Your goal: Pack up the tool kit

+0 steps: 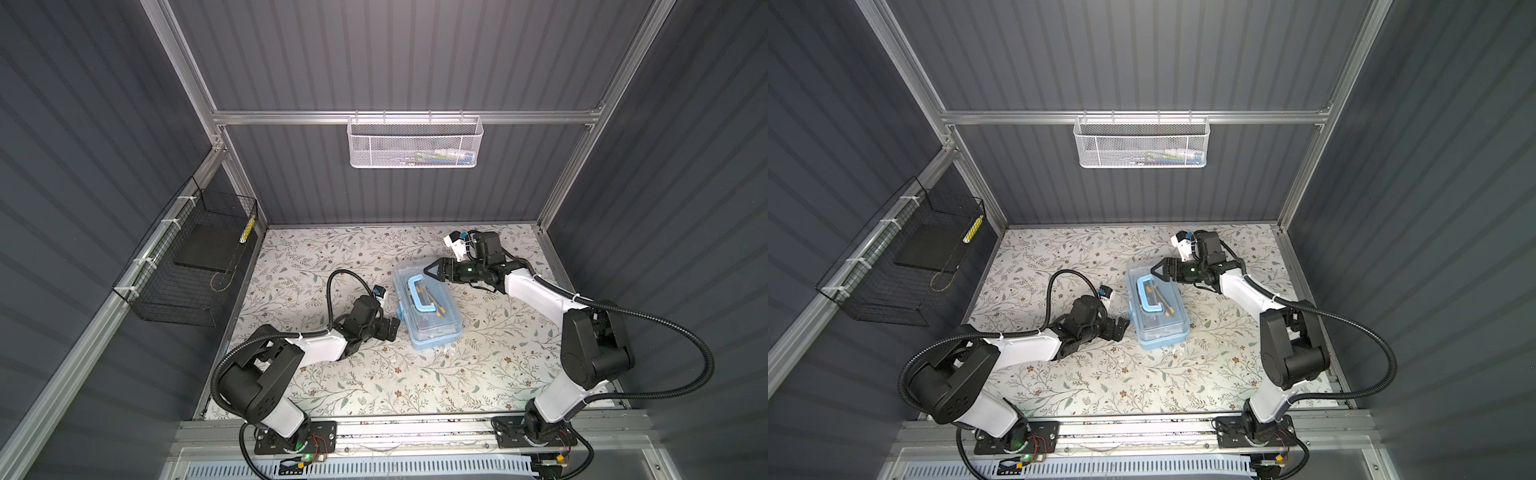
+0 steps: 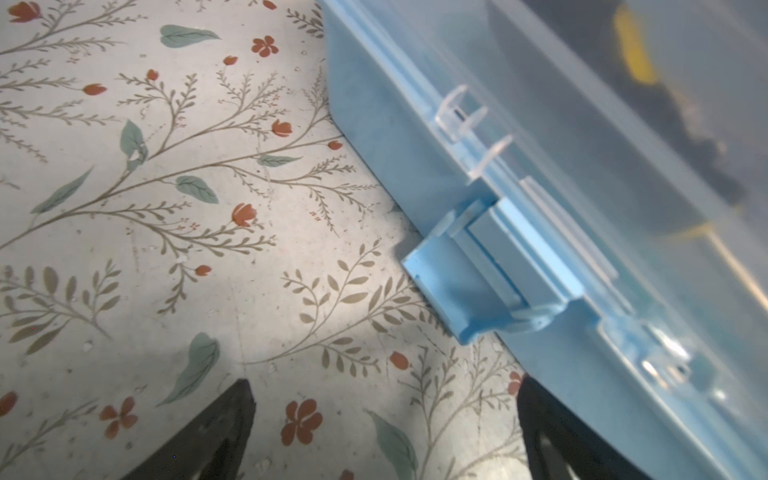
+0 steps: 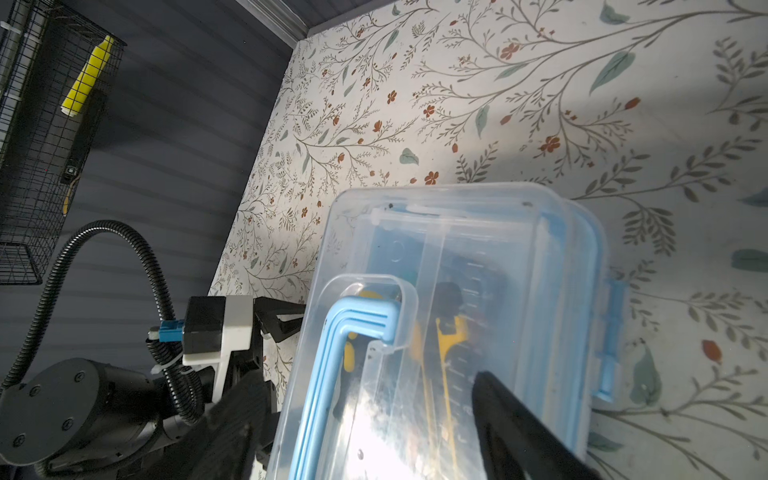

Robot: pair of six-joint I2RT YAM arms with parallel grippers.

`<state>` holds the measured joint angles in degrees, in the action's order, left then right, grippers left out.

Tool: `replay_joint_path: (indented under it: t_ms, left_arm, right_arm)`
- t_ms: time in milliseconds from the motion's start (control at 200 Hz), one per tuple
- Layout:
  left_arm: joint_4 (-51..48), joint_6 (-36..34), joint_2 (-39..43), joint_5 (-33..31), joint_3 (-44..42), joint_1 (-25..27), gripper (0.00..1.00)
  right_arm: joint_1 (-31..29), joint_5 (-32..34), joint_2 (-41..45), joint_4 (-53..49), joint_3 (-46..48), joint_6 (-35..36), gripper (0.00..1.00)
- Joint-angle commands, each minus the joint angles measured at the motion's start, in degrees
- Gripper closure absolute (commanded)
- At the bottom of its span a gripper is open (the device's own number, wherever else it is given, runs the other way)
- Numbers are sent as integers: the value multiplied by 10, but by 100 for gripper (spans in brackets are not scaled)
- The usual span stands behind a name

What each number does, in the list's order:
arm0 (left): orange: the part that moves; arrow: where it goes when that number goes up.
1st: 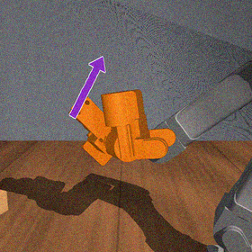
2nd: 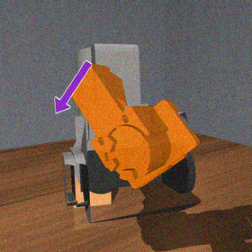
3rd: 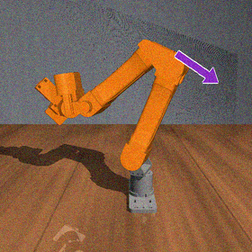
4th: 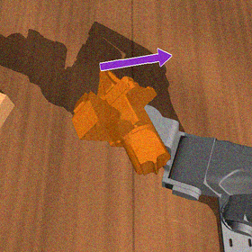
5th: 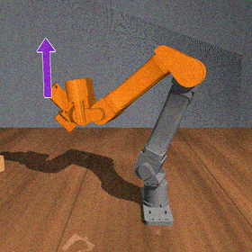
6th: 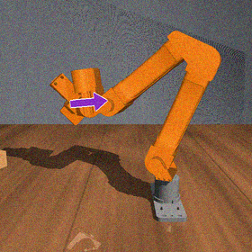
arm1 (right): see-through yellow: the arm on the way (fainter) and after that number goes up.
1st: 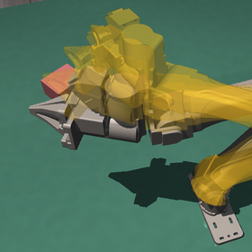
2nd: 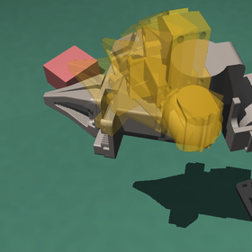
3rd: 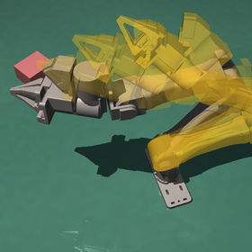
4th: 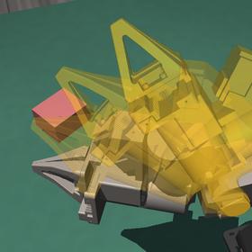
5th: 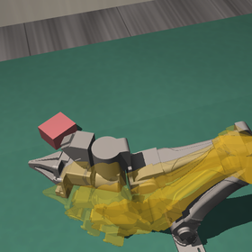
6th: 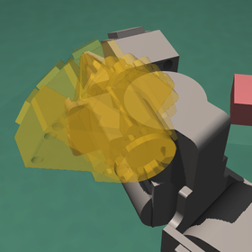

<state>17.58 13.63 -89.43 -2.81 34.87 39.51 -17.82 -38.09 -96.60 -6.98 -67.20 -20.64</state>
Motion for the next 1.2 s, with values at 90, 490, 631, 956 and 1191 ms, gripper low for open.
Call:
replay_joint_path:
  t_ms: [90, 490, 631, 956, 1191]
  left_arm:
    - [-6, -11, -6, 28, 11, 34, 2]
    - [-24, -4, 7, 6, 21, 71, 3]
    - [-24, -5, 2, 7, 35, 85, 4]
    - [-37, 3, 10, -8, 57, 136, 4]
    - [-97, 42, 20, -145, 23, 166, 0]
  right_arm:
    - [-2, 90, -24, -69, -39, 23, 19]
    - [-1, 78, -130, -117, -160, 125, 19]
    - [-3, -5, -130, -78, -130, 100, 19]
    - [-26, -45, -55, 11, 19, 54, 19]
    - [-32, 10, 38, 65, 138, 7, 18]
